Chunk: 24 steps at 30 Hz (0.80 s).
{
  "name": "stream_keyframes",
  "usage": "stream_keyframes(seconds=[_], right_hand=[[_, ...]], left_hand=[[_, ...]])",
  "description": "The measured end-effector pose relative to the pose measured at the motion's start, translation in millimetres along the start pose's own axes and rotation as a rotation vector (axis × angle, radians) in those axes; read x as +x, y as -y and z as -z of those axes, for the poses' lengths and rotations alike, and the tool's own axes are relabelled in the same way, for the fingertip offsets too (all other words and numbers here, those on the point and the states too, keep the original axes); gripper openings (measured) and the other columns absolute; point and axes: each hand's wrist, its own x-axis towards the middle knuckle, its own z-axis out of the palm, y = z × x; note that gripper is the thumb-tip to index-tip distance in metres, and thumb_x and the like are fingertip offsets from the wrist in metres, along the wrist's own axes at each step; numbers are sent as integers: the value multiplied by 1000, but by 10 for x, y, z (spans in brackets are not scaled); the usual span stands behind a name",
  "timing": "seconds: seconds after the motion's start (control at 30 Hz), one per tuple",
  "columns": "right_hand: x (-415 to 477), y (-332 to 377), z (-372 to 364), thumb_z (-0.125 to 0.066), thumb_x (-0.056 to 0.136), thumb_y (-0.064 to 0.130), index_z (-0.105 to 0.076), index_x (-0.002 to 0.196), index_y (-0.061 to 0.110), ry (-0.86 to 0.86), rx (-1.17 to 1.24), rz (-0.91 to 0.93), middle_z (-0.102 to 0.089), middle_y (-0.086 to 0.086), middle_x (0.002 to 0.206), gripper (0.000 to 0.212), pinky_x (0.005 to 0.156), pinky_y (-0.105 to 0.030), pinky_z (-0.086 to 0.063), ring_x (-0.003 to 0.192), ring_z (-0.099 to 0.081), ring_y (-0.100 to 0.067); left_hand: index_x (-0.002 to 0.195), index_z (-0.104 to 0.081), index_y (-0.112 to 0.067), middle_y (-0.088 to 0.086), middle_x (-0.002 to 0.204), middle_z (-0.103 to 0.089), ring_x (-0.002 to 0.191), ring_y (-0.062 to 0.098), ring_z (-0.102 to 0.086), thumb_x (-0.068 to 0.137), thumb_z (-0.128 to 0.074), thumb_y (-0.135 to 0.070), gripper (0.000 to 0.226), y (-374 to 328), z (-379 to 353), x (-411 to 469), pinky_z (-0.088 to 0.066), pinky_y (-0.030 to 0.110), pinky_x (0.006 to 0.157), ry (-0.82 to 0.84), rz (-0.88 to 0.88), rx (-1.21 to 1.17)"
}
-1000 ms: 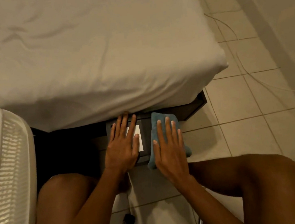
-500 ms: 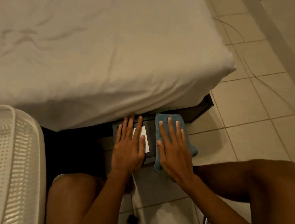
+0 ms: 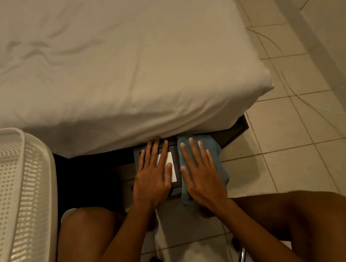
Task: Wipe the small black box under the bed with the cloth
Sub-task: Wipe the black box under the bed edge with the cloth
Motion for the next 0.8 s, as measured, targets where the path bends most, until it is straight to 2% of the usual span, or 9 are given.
stream_keyframes(seconds=[0.1, 0.33, 0.5, 0.67, 0.8], right_hand=[[153, -13, 60, -28, 106, 41, -2, 160, 28, -24, 18, -36, 6, 2, 168, 61, 126, -39, 2, 154, 13, -16], [-126, 83, -30, -24, 105, 43, 2, 160, 29, -33, 7, -82, 9, 2, 168, 62, 125, -41, 1, 154, 14, -18], [-107, 99, -42, -24, 105, 42, -3, 160, 29, -58, 15, -96, 6, 2, 168, 60, 126, -42, -1, 155, 11, -18], [-50, 99, -25, -23, 104, 42, -3, 160, 29, -68, -9, -100, 4, 1, 168, 61, 126, -44, -2, 155, 10, -18], [227, 61, 41, -22, 105, 42, 1, 160, 31, -46, -27, -95, 6, 3, 168, 60, 126, -44, -1, 154, 11, -17]], left_hand=[[157, -3, -26, 0, 166, 1, 153, 15, 9, 103, -28, -38, 61, -8, -6, 24, -2, 39, 124, -2, 1, 17], [157, 3, -20, 0, 165, 8, 152, 12, 11, 104, -22, -36, 61, -11, 10, 3, 4, 33, 123, -23, 8, 28], [156, 1, -8, 7, 166, 2, 153, 15, 6, 104, -17, -34, 61, -60, -47, -1, 0, 37, 124, -66, 116, 79], [156, 4, -7, 8, 165, 7, 152, 16, 9, 104, -16, -34, 62, -46, -54, 4, 1, 37, 124, -44, 92, 76], [156, 2, -6, 10, 165, 4, 153, 18, 6, 104, -18, -33, 61, -59, -50, 18, -1, 38, 124, -40, 89, 95]])
